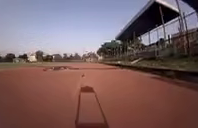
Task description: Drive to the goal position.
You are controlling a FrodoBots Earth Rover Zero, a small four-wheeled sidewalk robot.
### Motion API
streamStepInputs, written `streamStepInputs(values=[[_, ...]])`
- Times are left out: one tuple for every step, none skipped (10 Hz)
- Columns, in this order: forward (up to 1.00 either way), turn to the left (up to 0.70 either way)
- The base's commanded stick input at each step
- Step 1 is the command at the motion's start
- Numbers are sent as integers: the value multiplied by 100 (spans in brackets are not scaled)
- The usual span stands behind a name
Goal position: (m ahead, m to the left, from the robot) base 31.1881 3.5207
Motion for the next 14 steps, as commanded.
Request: streamStepInputs(values=[[70,0],[70,0],[70,0],[70,0],[70,0],[70,0],[70,0],[70,0],[70,0],[70,0],[70,0],[70,0],[70,0],[70,0]])
